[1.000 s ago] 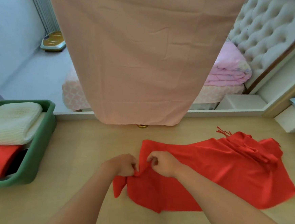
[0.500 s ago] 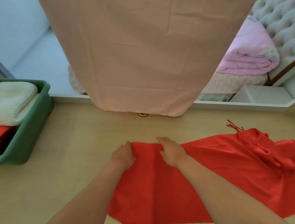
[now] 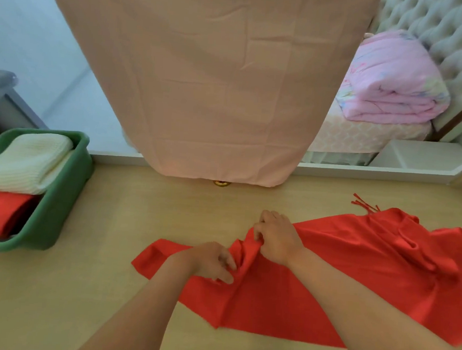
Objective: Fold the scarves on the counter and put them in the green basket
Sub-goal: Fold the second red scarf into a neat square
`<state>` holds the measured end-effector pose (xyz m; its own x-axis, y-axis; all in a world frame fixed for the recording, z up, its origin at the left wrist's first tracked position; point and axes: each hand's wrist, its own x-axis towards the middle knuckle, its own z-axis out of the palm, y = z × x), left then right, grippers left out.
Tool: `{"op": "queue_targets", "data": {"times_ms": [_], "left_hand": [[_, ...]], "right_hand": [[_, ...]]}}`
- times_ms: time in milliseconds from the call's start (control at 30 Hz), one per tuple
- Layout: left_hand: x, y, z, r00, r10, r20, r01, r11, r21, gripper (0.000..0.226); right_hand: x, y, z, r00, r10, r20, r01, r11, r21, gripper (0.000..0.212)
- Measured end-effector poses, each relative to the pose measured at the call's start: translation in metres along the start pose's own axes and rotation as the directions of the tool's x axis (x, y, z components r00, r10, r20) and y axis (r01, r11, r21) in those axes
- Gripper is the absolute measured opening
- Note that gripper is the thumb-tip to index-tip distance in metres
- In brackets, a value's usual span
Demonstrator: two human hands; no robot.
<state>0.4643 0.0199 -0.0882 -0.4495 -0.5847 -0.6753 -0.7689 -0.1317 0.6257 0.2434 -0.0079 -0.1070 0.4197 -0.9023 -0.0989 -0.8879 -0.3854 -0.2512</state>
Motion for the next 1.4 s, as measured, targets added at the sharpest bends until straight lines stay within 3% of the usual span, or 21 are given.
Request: {"op": "queue_targets", "data": {"times_ms": [33,67,133,233,300,400,500,567,633,733,833,900,933,967,1033,1100,1167,1200,1267,1367,1400], "left_hand": [[-0.003,0.000,0.004,0.995,-0.057,0.078,0.057,0.998,0.004,0.004],[-0.003,0.000,0.008,0.994,-0.079,0.074,0.078,0.997,0.017,0.010],[0.004,-0.002,0.016,0.990,-0.065,-0.129,0.071,0.996,0.047,0.021],[0.017,-0.005,0.030,0.859,0.053,-0.509,0.024,0.989,0.143,0.017],[0.023,-0.001,0.043,0.863,0.109,-0.494,-0.035,0.987,0.157,0.038],[0.030,0.013,0.061,0.928,0.056,-0.369,0.050,0.961,0.271,0.066],[0.037,0.014,0.069,0.925,0.072,-0.373,0.103,0.898,0.428,0.042],[0.036,0.012,0.070,0.887,0.107,-0.450,0.098,0.907,0.410,0.025],[0.030,0.008,0.069,0.793,0.141,-0.593,0.073,0.944,0.322,0.020],[0.011,0.006,0.054,0.569,0.136,-0.811,0.056,0.978,0.203,0.016],[-0.014,0.006,0.031,0.342,-0.051,-0.938,0.069,0.997,-0.029,0.014],[-0.027,0.001,0.016,0.265,-0.137,-0.954,0.090,0.989,-0.117,0.015],[-0.033,-0.002,0.009,0.275,-0.120,-0.954,0.100,0.990,-0.096,0.020],[-0.038,-0.005,0.003,0.333,-0.070,-0.940,0.088,0.995,-0.043,0.028],[-0.045,-0.015,-0.012,0.521,0.081,-0.850,0.015,0.994,0.104,0.030],[-0.052,-0.022,-0.028,0.697,0.130,-0.705,0.018,0.980,0.198,0.021],[-0.059,-0.027,-0.044,0.774,0.085,-0.628,0.110,0.958,0.266,0.018],[-0.060,-0.028,-0.053,0.767,0.046,-0.640,0.170,0.947,0.272,0.018],[-0.060,-0.025,-0.070,0.673,-0.005,-0.740,0.224,0.954,0.198,0.020],[-0.047,-0.012,-0.087,0.474,0.015,-0.880,-0.024,1.000,0.004,0.015],[-0.042,-0.009,-0.088,0.448,0.044,-0.893,-0.116,0.993,-0.009,0.028]], "right_hand": [[-0.007,0.003,0.001,0.999,-0.037,0.023,0.037,0.999,-0.019,0.016],[-0.015,0.005,0.004,0.994,-0.069,0.080,0.071,0.997,-0.025,0.016],[-0.030,0.009,0.010,0.964,-0.096,0.250,0.105,0.994,-0.022,0.016],[-0.047,0.011,0.020,0.896,-0.034,0.444,-0.016,0.994,0.108,0.017],[-0.052,0.015,0.028,0.900,0.029,0.435,-0.126,0.972,0.197,0.017],[-0.054,0.024,0.034,0.950,0.107,0.293,-0.171,0.964,0.203,0.031],[-0.053,0.027,0.035,0.949,0.102,0.299,-0.159,0.972,0.175,0.060],[-0.052,0.026,0.037,0.935,0.081,0.347,-0.134,0.982,0.132,0.069],[-0.050,0.024,0.039,0.935,0.076,0.346,-0.124,0.985,0.119,0.062],[-0.047,0.022,0.038,0.955,0.091,0.283,-0.124,0.987,0.102,0.035],[-0.042,0.017,0.033,0.973,0.099,0.209,-0.127,0.984,0.122,0.023],[-0.034,0.010,0.026,0.985,0.116,0.130,-0.136,0.978,0.160,0.016],[-0.028,0.005,0.021,0.987,0.139,0.078,-0.151,0.972,0.180,0.014],[-0.022,0.000,0.016,0.985,0.170,0.025,-0.172,0.967,0.189,0.014],[-0.008,-0.009,0.004,0.965,0.253,-0.070,-0.237,0.955,0.180,0.018],[0.006,-0.015,-0.008,0.926,0.353,-0.138,-0.325,0.927,0.189,0.023],[0.020,-0.016,-0.017,0.891,0.430,-0.147,-0.387,0.887,0.253,0.025],[0.029,-0.017,-0.020,0.880,0.457,-0.130,-0.406,0.866,0.292,0.026],[0.044,-0.019,-0.024,0.871,0.482,-0.100,-0.413,0.826,0.384,0.029],[0.063,-0.022,-0.027,0.846,0.521,-0.117,-0.392,0.754,0.527,0.021],[0.067,-0.022,-0.027,0.835,0.537,-0.121,-0.388,0.731,0.562,0.019]]}}
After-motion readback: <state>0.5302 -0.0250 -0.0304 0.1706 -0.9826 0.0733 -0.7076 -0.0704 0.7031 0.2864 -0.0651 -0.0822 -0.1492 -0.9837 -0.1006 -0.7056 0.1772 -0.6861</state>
